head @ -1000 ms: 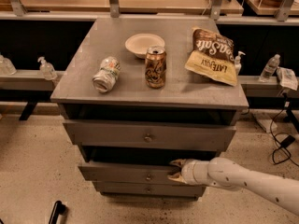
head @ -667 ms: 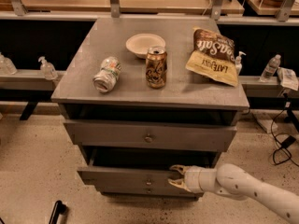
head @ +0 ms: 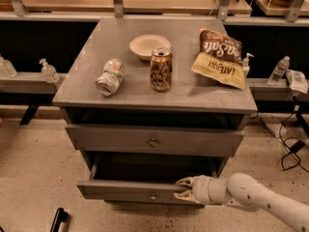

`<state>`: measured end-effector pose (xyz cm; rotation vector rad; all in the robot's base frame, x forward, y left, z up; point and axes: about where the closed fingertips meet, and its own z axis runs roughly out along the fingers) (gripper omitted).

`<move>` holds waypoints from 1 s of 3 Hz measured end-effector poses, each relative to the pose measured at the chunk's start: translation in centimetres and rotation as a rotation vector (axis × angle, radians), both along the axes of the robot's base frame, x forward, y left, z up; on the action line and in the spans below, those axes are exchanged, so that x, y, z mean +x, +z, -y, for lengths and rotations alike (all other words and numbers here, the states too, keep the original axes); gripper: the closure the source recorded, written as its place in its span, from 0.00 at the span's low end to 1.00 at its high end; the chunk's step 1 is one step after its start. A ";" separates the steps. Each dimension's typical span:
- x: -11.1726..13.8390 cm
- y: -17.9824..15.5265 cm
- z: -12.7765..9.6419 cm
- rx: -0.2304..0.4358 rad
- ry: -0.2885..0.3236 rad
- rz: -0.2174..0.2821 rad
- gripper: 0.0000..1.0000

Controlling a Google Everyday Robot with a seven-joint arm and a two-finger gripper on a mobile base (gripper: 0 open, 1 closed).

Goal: Open middle drawer

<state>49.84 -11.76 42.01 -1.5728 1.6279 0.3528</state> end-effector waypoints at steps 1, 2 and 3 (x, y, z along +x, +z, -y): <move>-2.0 0.0 -0.1 0.012 0.030 -0.014 1.00; -2.0 0.1 -0.1 0.012 0.030 -0.014 0.83; -4.2 0.5 -0.5 0.028 0.067 -0.006 0.52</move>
Offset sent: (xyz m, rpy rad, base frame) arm -0.1076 0.0033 0.0069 0.0806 0.0205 0.1446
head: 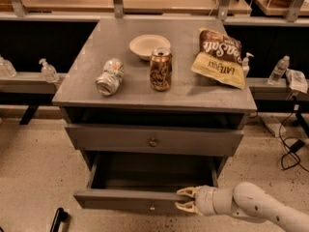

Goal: Open middle drawer

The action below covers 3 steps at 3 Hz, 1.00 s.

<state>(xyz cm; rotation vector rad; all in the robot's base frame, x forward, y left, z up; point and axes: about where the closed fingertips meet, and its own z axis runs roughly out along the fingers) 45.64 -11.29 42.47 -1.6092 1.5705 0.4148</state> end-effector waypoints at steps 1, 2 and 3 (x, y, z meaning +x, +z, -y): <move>-0.4 0.2 -0.1 0.004 0.008 0.004 0.21; -3.7 1.6 -1.0 0.035 0.064 0.034 0.00; -4.8 2.6 -1.4 0.051 0.082 0.048 0.00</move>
Offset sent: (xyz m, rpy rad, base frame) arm -0.0632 0.0138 0.0262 0.0535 -0.0577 0.1072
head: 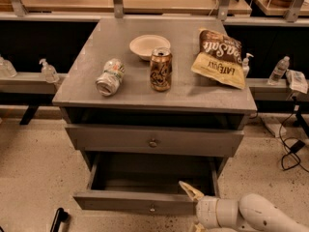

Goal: Open middle drawer

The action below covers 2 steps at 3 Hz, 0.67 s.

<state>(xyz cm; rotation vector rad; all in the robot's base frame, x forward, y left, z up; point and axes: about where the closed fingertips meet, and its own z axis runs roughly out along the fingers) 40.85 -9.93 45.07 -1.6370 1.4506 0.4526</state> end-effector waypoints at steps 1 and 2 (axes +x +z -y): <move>0.9 2.1 0.2 0.007 -0.015 0.005 0.16; 2.8 3.7 0.6 0.012 -0.042 -0.020 0.39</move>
Offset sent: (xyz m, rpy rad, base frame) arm 0.0533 -0.0127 0.0577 0.0168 0.0565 -0.0853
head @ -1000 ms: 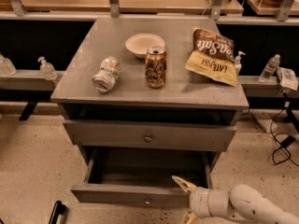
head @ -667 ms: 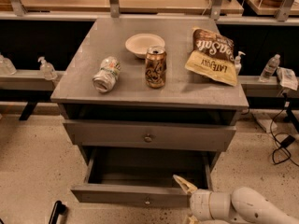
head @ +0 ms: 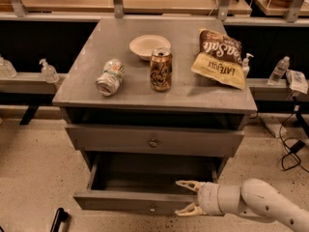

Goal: Open middle drawer

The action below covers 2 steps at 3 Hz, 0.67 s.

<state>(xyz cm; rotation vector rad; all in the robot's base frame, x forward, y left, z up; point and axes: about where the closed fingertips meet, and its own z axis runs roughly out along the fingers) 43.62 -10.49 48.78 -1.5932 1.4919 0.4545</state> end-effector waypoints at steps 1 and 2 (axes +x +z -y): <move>2.1 0.4 0.2 0.002 -0.030 -0.039 0.63; 4.7 -0.4 0.3 0.001 -0.061 -0.086 0.85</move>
Offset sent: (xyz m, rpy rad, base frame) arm 0.0854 -0.0070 -0.0147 -0.0043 0.1485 -0.1111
